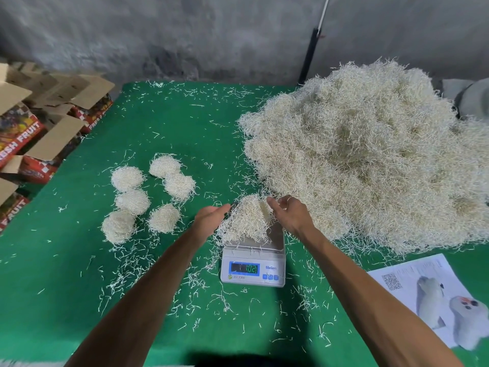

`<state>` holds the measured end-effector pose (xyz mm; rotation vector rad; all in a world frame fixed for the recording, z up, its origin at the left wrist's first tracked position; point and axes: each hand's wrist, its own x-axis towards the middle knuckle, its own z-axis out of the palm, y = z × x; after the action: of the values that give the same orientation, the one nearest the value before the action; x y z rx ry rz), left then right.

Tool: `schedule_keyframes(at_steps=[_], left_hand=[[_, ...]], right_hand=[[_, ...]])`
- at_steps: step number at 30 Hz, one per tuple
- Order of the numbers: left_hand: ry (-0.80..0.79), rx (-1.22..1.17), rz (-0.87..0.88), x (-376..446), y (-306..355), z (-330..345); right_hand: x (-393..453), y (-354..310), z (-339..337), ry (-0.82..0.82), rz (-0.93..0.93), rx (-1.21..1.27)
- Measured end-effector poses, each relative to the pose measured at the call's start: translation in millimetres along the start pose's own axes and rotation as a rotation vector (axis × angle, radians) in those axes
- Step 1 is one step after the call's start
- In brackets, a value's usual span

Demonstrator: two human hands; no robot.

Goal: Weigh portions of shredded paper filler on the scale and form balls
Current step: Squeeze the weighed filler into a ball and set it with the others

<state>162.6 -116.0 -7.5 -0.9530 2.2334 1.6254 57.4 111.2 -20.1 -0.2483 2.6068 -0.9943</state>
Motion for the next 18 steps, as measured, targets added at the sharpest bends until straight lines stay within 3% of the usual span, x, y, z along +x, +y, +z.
schedule_keyframes(at_steps=[6,9,13,18], left_hand=[[0.031,0.052,0.021,6.1,-2.2,1.3],[0.038,0.028,-0.101,4.5,-2.9,7.1],[-0.044,0.028,-0.181,2.4,-1.4,22.1],[0.005,-0.095,-0.205,7.5,3.1,28.7]], right_hand=[[1.7,-0.2,-0.4,0.023,-0.006,0.028],[4.1,-6.2,4.8,0.014,-0.047,0.142],[4.5,-19.3,33.2,-0.150,-0.088,0.219],[-13.6,-40.5,72.4,-0.377,-0.093,0.235]])
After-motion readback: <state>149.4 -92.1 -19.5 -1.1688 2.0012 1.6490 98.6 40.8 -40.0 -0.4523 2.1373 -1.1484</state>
